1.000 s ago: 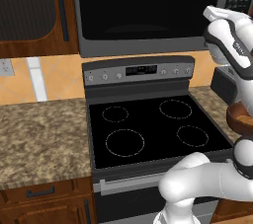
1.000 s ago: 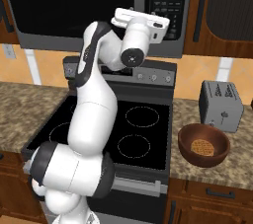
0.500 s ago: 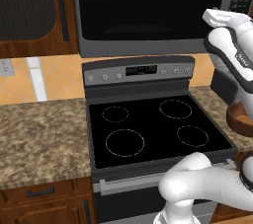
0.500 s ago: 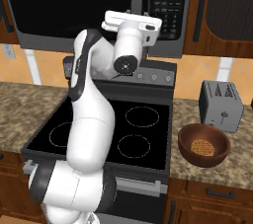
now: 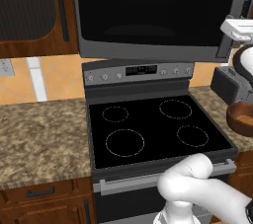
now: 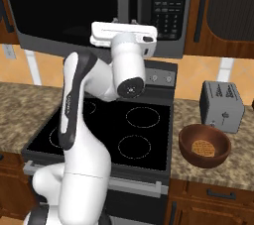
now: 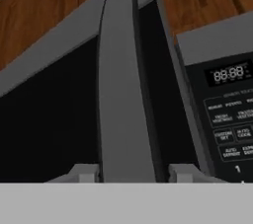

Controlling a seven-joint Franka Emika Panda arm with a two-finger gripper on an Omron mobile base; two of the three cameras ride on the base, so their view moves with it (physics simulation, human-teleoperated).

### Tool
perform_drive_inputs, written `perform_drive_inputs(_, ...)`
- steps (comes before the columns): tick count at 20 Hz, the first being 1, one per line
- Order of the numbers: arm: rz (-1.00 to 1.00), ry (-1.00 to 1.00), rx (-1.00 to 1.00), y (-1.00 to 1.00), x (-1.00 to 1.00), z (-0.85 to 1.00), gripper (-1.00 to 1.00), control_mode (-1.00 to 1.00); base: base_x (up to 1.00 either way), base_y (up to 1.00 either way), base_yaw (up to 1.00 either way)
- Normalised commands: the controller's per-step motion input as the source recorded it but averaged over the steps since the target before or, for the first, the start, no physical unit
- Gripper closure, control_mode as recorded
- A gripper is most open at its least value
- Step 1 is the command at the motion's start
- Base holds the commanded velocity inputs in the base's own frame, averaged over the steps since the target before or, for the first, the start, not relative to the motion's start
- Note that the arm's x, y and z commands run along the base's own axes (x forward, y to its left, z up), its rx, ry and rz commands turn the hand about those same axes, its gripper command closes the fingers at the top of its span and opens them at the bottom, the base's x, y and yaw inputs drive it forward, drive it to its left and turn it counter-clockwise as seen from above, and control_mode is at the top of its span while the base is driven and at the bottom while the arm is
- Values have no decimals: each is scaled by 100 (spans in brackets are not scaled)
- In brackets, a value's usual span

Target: Open the microwave, place the bowl with waffle inside the microwave, then close the microwave door and turn it on.

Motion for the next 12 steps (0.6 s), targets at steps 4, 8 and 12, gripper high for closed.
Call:
perform_drive_inputs(4,16,-2,0,17,-100,0,100,-100,0,0,0)
perform_drive_inputs(8,16,-3,0,14,-100,0,100,-100,0,0,0)
perform_drive_inputs(12,11,0,-1,34,-91,-6,-100,-100,0,0,0)
